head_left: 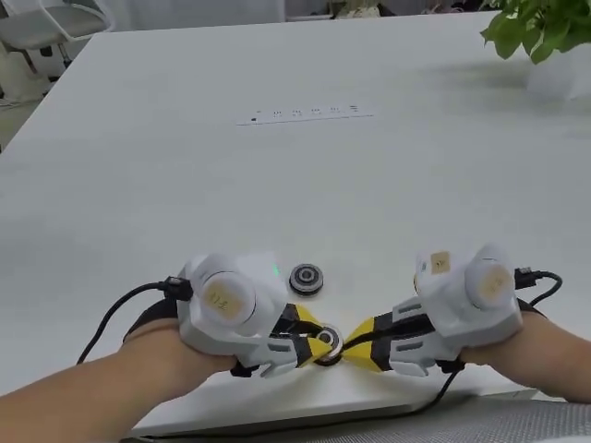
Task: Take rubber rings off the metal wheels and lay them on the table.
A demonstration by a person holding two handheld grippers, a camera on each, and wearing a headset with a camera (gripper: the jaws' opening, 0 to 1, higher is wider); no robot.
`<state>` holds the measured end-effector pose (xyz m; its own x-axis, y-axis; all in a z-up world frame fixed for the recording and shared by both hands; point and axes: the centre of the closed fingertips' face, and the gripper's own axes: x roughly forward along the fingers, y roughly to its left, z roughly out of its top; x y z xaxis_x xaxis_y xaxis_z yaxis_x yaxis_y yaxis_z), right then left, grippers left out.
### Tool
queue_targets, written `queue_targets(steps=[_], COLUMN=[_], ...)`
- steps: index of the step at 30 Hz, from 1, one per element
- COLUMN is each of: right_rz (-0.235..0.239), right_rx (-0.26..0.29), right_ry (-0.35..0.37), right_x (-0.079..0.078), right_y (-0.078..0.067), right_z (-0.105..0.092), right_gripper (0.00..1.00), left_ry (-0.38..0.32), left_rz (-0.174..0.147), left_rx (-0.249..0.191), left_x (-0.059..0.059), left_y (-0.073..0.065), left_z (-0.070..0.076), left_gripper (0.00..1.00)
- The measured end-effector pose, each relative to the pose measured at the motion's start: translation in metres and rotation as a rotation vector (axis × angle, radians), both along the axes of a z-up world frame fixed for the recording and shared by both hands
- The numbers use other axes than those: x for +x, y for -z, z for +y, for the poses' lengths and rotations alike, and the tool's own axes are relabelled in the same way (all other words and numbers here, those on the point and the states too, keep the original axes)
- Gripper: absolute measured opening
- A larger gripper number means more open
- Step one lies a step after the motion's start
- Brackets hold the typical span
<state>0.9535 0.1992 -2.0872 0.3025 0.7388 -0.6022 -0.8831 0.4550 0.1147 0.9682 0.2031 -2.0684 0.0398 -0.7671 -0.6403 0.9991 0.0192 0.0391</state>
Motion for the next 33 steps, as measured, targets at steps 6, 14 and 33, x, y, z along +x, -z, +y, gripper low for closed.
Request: queue_targets(steps=[6,14,33], right_rz=[-0.004,-0.033,-0.051], right_rx=[-0.010,-0.006,0.017], right_ry=[0.007,-0.020,-0.016], right_x=[0.001,0.005,0.008], right_y=[-0.001,-0.002,-0.005], right_z=[-0.002,0.006,0.008], right_gripper=[0.07,0.26,0.21], left_ry=[-0.001,-0.001,-0.004], left_rz=[0.001,0.002,0.002], left_rx=[0.000,-0.002,-0.004], left_x=[0.000,0.000,0.000], left_y=[0.000,0.000,0.000], left_z=[0.000,0.000,0.000], left_gripper=[0.08,0.08,0.08])
